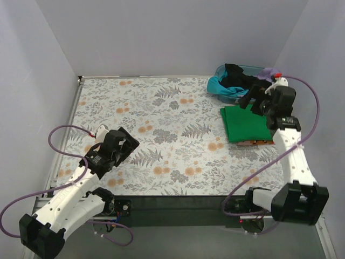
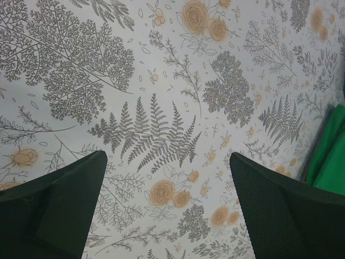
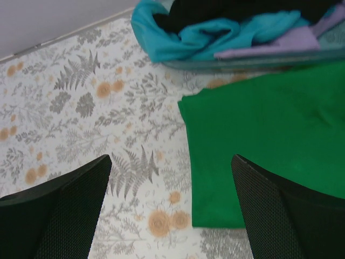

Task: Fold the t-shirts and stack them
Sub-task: Grab the tshirt from the pile, then move the tshirt to the center of the board, then flatten the tshirt out

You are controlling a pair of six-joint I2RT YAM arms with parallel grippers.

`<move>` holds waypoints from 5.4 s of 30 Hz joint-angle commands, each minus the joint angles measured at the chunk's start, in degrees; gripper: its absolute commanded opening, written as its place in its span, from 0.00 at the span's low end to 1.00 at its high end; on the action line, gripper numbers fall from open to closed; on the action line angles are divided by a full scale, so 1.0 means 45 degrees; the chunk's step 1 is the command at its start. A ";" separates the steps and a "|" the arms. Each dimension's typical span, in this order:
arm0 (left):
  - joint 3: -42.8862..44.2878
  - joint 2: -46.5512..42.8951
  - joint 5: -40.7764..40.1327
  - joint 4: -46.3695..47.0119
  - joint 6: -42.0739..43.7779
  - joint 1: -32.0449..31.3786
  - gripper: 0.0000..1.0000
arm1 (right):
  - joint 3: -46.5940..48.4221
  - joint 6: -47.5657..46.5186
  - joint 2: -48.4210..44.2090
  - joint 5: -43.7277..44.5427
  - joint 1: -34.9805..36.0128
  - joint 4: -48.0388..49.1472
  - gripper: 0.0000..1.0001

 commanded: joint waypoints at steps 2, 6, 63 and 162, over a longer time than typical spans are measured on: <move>0.0324 0.0489 -0.0039 0.0832 0.0589 -0.0007 0.98 | 0.2759 -0.0741 0.2836 -0.0284 0.0201 0.1084 0.98; 0.0520 0.0939 -0.0293 0.0695 0.0551 -0.0026 0.98 | 0.5900 -0.1405 0.5899 0.1002 0.0670 0.0889 0.97; 0.1222 -0.3433 -0.0175 -0.2936 -0.1440 0.0032 0.98 | 1.5576 -0.2755 0.6085 0.0655 1.2096 0.1494 0.01; 0.9094 0.6693 -0.1995 0.1157 0.2129 0.5811 0.03 | 0.2532 -0.3219 -0.0367 0.4833 0.5573 0.2713 0.01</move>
